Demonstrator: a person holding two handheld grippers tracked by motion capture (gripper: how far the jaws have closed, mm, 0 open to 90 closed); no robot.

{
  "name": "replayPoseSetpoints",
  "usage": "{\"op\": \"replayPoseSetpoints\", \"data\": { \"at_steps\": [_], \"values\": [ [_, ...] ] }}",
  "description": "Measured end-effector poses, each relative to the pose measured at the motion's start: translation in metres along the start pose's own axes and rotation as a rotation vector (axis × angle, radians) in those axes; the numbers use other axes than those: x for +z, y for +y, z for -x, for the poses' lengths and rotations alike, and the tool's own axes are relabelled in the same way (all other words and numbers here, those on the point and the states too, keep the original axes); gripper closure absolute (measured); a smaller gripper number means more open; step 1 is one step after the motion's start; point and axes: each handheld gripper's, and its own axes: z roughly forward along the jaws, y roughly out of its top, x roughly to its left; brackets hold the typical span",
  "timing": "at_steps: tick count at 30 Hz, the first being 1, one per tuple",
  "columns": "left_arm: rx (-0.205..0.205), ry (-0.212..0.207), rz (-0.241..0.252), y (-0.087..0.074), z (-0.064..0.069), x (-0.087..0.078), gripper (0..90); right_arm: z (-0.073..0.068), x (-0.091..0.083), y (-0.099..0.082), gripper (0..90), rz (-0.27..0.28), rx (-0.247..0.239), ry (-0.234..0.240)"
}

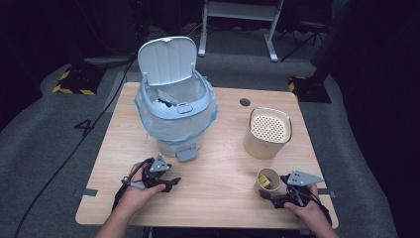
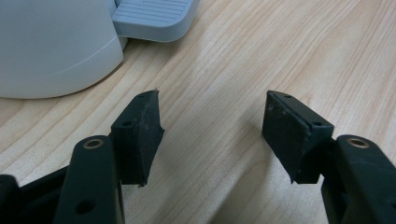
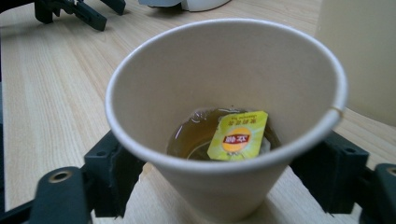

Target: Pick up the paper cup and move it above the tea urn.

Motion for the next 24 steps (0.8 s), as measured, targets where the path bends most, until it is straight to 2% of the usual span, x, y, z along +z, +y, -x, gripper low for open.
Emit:
{"op": "replayPoseSetpoints", "data": {
  "at_steps": [7, 17, 24],
  "values": [
    [-0.011, -0.003, -0.001, 0.0, 0.0, 0.001, 35.3, 0.0, 0.005, 0.0, 24.8, 0.035, -0.007, -0.005],
    [-0.013, -0.002, -0.001, 0.001, 0.0, 0.001, 34.9, 0.007, 0.003, 0.002, 27.2, 0.057, -0.008, 0.044],
    [-0.009, -0.003, -0.002, 0.001, 0.0, 0.001, 34.2, 0.007, -0.006, 0.019, 27.3, 0.083, -0.034, 0.073]
  ]
}}
